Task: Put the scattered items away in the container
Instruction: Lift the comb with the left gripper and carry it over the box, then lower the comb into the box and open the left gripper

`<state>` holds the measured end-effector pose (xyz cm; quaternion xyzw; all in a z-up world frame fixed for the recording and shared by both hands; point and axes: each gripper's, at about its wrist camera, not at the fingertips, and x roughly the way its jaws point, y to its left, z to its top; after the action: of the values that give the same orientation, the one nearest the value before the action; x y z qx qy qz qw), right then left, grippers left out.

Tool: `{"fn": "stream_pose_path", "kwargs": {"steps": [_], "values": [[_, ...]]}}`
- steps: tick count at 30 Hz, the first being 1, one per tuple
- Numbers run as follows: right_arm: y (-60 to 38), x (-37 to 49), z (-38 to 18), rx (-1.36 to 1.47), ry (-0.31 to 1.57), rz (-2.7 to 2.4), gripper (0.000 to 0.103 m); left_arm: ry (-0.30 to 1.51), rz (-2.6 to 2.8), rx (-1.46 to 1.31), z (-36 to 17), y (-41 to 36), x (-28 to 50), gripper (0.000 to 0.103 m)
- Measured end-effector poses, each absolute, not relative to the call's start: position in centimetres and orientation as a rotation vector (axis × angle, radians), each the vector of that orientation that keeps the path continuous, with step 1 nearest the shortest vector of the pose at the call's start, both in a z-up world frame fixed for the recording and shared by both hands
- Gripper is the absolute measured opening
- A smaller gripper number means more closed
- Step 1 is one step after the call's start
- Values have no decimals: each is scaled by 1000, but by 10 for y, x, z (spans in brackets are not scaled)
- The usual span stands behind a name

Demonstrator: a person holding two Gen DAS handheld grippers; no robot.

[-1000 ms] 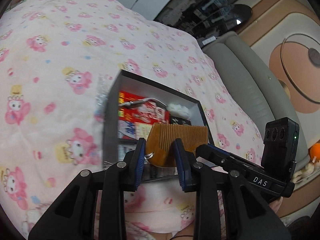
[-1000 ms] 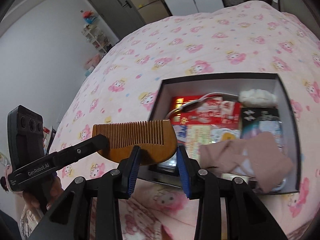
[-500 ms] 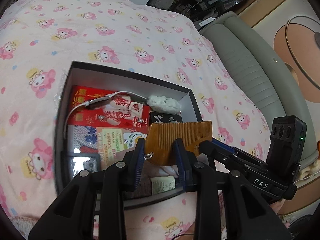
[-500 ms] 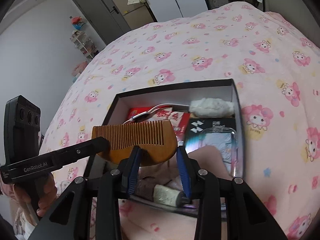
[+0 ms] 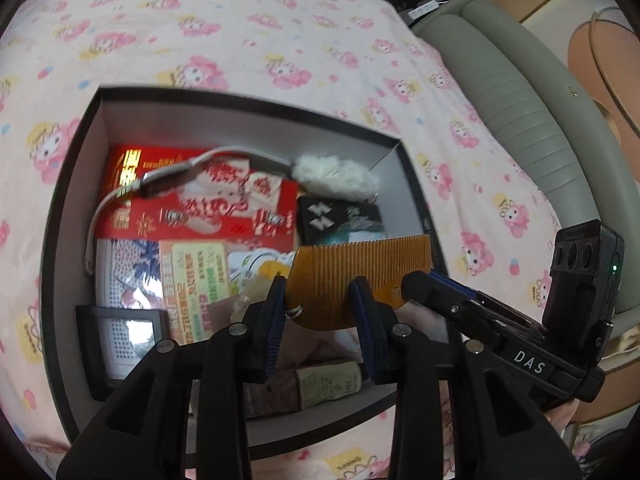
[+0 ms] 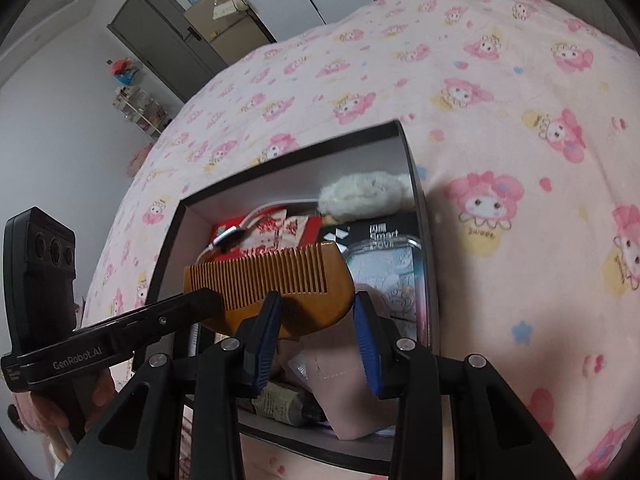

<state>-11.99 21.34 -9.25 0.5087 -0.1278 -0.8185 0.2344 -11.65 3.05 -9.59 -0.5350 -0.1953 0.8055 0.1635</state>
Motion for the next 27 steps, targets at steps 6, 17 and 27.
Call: {"fn": "stream_pose_path", "kwargs": {"steps": [6, 17, 27], "values": [[197, -122, -103, 1418, -219, -2284, 33, -566, 2280, -1590, -117, 25, -125, 35], [182, -129, -103, 1388, -97, -2346, 33, -529, 2300, -1623, -123, 24, -130, 37], [158, -128, -130, 1481, 55, -2296, 33, -488, 2272, -1797, -149, 19, -141, 39]]}}
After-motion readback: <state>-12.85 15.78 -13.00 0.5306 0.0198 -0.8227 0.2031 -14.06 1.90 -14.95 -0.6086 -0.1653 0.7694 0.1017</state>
